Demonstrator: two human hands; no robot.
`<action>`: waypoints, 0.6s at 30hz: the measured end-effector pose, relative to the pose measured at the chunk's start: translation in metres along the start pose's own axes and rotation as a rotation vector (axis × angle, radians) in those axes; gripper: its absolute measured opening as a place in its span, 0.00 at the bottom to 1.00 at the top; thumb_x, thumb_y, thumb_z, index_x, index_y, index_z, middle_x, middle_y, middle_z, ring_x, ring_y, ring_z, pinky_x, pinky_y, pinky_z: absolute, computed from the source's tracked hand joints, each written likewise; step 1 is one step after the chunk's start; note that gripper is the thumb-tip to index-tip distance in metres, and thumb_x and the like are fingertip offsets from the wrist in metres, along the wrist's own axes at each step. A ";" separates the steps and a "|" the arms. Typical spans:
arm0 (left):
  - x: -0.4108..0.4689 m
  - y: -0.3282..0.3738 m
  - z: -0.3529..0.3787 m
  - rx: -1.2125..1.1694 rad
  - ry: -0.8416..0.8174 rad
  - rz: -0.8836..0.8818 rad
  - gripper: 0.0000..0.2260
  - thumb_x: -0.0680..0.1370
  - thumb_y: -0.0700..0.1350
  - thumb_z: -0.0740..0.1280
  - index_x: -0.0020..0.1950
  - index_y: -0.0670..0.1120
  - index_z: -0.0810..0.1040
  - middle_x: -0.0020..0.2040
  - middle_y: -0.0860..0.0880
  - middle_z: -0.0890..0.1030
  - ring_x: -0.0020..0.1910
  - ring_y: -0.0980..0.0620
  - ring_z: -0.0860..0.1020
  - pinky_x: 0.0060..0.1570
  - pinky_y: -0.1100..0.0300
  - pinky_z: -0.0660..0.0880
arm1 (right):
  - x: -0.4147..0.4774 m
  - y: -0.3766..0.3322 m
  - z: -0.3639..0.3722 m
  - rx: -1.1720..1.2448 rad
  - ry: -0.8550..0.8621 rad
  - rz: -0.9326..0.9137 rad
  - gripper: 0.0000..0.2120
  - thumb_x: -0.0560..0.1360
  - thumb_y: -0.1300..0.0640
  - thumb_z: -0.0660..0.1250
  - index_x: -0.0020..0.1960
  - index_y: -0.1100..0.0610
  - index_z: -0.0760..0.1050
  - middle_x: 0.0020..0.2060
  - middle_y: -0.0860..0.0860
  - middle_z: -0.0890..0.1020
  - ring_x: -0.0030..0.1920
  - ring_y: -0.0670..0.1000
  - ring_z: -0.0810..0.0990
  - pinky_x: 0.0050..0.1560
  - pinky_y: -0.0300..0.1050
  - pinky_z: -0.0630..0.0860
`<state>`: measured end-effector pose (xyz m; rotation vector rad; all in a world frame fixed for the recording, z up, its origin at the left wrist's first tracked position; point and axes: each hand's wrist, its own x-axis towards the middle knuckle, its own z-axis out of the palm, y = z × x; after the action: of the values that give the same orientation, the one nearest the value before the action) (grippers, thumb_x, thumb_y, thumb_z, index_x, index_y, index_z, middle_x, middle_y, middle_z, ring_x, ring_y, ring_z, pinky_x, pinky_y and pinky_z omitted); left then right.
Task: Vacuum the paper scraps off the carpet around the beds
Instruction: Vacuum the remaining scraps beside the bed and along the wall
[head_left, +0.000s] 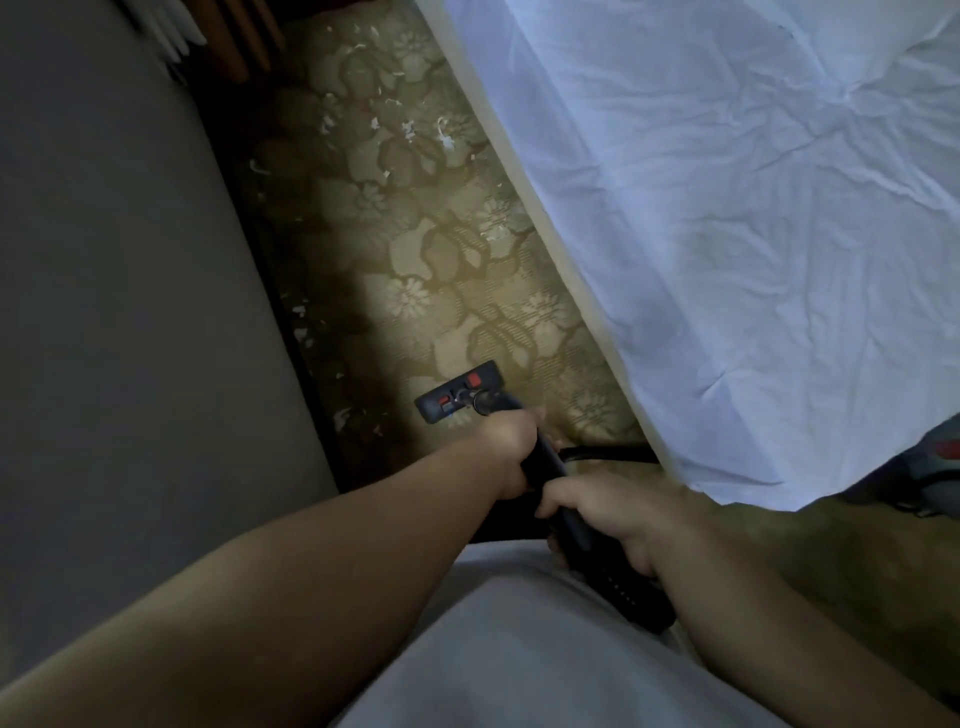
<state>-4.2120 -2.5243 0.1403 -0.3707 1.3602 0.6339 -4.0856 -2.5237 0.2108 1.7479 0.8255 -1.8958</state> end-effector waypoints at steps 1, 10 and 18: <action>-0.003 -0.010 -0.003 -0.017 -0.005 -0.002 0.10 0.83 0.48 0.66 0.52 0.40 0.73 0.42 0.43 0.77 0.38 0.45 0.77 0.51 0.46 0.79 | -0.004 0.008 0.004 -0.012 0.010 0.009 0.09 0.73 0.59 0.72 0.48 0.64 0.78 0.35 0.60 0.82 0.32 0.56 0.80 0.34 0.43 0.76; -0.017 -0.084 -0.014 -0.050 0.005 0.063 0.19 0.83 0.49 0.66 0.69 0.40 0.72 0.44 0.43 0.79 0.40 0.45 0.79 0.38 0.48 0.77 | -0.006 0.069 0.003 -0.134 0.023 -0.006 0.16 0.68 0.58 0.74 0.52 0.67 0.81 0.38 0.62 0.84 0.33 0.58 0.83 0.37 0.45 0.80; -0.021 -0.155 0.060 -0.253 0.053 0.114 0.22 0.81 0.50 0.70 0.72 0.43 0.72 0.42 0.43 0.82 0.43 0.44 0.81 0.44 0.46 0.79 | -0.019 0.128 -0.073 -0.300 0.013 -0.083 0.16 0.67 0.56 0.75 0.50 0.66 0.83 0.37 0.62 0.86 0.35 0.59 0.84 0.39 0.49 0.80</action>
<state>-4.0711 -2.6143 0.1545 -0.5181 1.3616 0.9005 -3.9439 -2.5696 0.2102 1.5654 1.1381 -1.7083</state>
